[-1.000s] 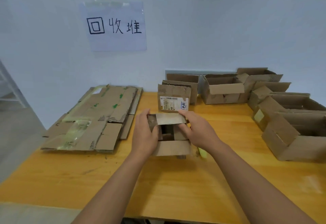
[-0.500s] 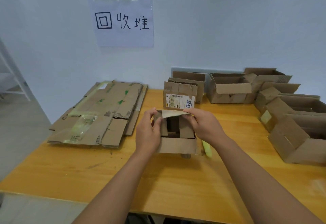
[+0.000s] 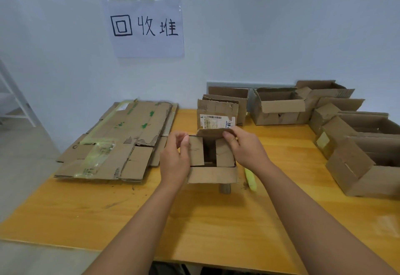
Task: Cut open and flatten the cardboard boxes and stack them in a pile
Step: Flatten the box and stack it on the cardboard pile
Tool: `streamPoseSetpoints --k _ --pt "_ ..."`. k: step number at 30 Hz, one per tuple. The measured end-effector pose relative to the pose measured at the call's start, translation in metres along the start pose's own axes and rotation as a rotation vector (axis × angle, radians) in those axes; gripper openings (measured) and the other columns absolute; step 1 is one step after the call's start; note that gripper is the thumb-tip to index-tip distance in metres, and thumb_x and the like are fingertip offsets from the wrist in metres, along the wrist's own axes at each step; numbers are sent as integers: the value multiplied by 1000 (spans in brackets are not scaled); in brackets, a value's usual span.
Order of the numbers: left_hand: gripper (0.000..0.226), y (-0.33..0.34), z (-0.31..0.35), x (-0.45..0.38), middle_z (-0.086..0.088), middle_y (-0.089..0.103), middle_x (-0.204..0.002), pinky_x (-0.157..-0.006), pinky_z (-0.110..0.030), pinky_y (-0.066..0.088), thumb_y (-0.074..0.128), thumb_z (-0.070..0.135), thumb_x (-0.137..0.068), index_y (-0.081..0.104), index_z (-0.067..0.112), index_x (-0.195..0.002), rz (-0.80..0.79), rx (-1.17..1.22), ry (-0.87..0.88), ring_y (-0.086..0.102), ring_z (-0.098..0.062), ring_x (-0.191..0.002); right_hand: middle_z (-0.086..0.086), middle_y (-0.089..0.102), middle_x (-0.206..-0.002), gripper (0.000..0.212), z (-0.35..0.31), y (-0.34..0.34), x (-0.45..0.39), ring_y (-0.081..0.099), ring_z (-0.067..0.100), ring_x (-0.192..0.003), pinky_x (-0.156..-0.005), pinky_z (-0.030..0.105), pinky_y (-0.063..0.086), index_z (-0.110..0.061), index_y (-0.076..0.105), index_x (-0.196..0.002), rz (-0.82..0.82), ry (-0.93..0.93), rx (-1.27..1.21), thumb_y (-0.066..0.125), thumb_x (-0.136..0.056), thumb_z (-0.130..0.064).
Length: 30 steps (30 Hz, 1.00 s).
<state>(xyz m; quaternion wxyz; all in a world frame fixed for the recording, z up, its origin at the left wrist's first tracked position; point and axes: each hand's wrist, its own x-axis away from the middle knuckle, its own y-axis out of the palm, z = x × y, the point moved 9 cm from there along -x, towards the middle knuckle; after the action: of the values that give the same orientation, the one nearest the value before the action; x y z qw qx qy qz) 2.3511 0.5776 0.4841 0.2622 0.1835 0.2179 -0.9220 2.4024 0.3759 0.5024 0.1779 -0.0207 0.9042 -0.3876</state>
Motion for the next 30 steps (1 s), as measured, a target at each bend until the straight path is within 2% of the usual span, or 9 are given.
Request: streamPoseSetpoints --k 3,5,8,12,15,18,22,27,30 --pt "10 2 -6 0 25 57 -100 -80 -17 44 52 31 -101 57 31 -110 -22 36 -67 55 6 -98 -4 63 -93 24 8 4 -3 59 15 -85 -66 35 51 -22 57 -99 26 69 -72 44 -104 -41" --pt "24 8 -6 -2 21 57 -110 -80 -12 39 58 31 -98 56 26 -122 -78 10 -90 54 -1 -106 -5 61 -92 23 12 6 -3 58 12 -85 -69 37 54 -23 55 -100 51 107 -117 44 -103 -43" --pt "52 17 -3 -6 16 48 -124 -87 -20 39 68 38 -90 48 23 -136 -155 -118 -75 46 -2 -113 -4 60 -95 22 11 3 -3 59 12 -85 -72 41 56 -22 49 -106 96 138 -140 45 -103 -44" --pt "54 24 -2 -10 2 43 -134 -82 -25 39 68 35 -90 46 23 -139 -187 -240 -108 43 -7 -107 -3 56 -82 25 4 -1 1 58 16 -69 -54 33 46 -19 39 -104 113 106 -69 53 -100 -40" --pt "48 25 -2 -13 1 50 -134 -81 -24 39 65 26 -94 47 25 -138 -172 -278 -78 49 -10 -110 -2 58 -99 41 4 10 6 56 16 -77 -56 26 46 -21 31 -110 26 108 21 65 -93 -37" --pt "47 26 0 -14 2 55 -132 -86 -25 42 63 18 -94 48 24 -138 -163 -301 -66 52 -15 -118 8 59 -124 59 7 14 8 61 24 -93 -69 33 53 -21 25 -128 13 144 97 70 -90 -31" --pt "44 25 1 -15 1 57 -129 -85 -24 44 60 10 -94 50 23 -135 -166 -314 -54 55 -15 -113 11 62 -122 77 9 15 4 64 26 -93 -70 36 56 -21 15 -143 -12 171 166 70 -90 -31" --pt "55 30 1 -10 1 47 -131 -77 -23 38 66 30 -92 42 24 -141 -241 -355 -65 49 -13 -107 10 59 -130 119 12 20 5 63 31 -108 -75 38 54 -24 -12 -153 -65 269 220 77 -79 -51" --pt "59 32 2 -6 -3 40 -135 -77 -24 39 66 27 -91 37 24 -142 -253 -379 -78 46 -13 -102 10 63 -119 127 12 18 4 64 26 -92 -65 35 50 -21 -25 -152 -77 313 307 77 -81 -47"
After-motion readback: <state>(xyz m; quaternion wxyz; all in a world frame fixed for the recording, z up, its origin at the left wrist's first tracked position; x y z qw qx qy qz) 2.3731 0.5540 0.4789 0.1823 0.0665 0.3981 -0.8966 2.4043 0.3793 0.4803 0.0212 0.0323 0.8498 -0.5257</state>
